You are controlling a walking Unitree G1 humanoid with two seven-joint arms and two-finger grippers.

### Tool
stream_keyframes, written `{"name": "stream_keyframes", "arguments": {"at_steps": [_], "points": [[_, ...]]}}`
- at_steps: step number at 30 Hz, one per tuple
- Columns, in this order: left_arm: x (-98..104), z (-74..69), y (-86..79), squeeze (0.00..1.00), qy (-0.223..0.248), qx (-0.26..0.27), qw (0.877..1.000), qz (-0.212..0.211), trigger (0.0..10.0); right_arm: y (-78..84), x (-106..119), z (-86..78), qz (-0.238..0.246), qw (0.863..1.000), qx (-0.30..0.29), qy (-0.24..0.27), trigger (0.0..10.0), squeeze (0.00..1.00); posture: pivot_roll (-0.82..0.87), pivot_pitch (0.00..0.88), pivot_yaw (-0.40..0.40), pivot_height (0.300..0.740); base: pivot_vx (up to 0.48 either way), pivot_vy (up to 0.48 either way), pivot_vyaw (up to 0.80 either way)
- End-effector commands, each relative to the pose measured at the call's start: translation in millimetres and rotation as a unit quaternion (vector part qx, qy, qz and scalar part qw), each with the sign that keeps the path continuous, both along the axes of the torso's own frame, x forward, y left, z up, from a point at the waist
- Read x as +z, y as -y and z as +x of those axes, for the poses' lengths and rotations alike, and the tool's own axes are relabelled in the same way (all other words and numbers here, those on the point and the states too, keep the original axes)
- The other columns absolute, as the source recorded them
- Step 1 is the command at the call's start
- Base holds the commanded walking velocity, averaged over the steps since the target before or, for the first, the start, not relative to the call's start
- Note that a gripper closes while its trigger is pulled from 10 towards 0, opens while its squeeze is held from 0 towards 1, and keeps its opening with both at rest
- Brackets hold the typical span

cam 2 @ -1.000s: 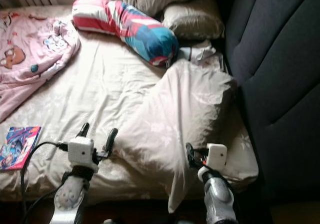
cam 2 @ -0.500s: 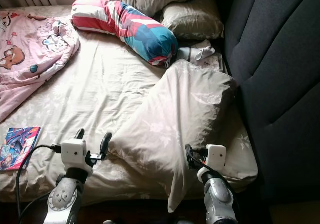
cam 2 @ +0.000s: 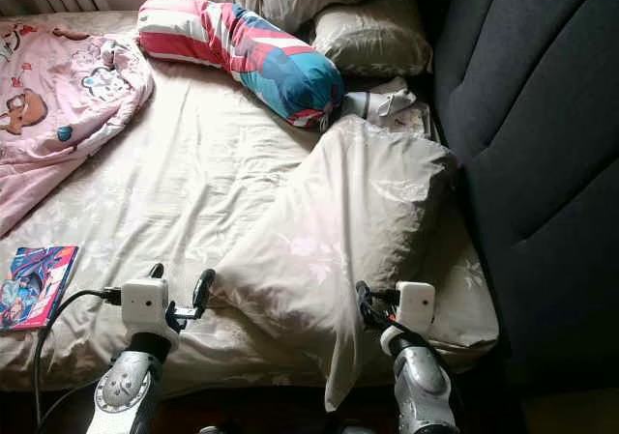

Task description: Clean up the room

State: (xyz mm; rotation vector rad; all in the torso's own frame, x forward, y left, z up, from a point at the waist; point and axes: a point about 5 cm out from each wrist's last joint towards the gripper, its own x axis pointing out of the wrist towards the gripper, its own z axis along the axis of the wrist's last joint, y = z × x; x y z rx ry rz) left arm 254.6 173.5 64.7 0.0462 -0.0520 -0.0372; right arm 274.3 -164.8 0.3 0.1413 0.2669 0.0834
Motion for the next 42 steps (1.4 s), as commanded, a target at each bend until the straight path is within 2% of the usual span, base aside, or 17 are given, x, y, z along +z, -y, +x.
{"name": "stream_keyframes", "arguments": {"at_steps": [1,9,21,27,42], "points": [[-3,-1.8,0.9,0.0,-0.01,0.0,1.0,-0.005,10.0,-0.8,-9,-7.0,-0.002,1.0,0.003,-0.024,10.0,0.0,-0.04,0.233,-0.008,0.725,0.0,0.0,0.0],[-2,-0.1,2.1,0.0,-0.007,-0.004,1.0,-0.004,10.0,-5.1,-8,-7.9,-0.004,1.0,0.012,-0.014,10.0,0.0,-0.05,0.239,-0.007,0.682,0.0,0.0,0.0],[1,3.6,6.4,0.0,-0.002,-0.013,1.0,-0.007,10.0,-5.3,-8,-7.6,-0.004,1.0,0.012,-0.015,10.0,0.0,-0.05,0.239,-0.004,0.682,0.0,0.0,0.0],[2,4.2,8.7,0.0,-0.002,-0.018,1.0,-0.006,10.0,-10.0,-8,-7.4,-0.001,1.0,0.026,-0.016,10.0,0.0,-0.05,0.232,-0.002,0.643,0.0,0.0,0.0],[6,8.1,11.6,0.0,0.003,-0.021,1.0,0.002,10.0,-10.7,-7,-6.0,0.003,1.0,0.022,-0.015,10.0,0.0,-0.05,0.23,0.002,0.643,0.0,0.0,0.0]]}}
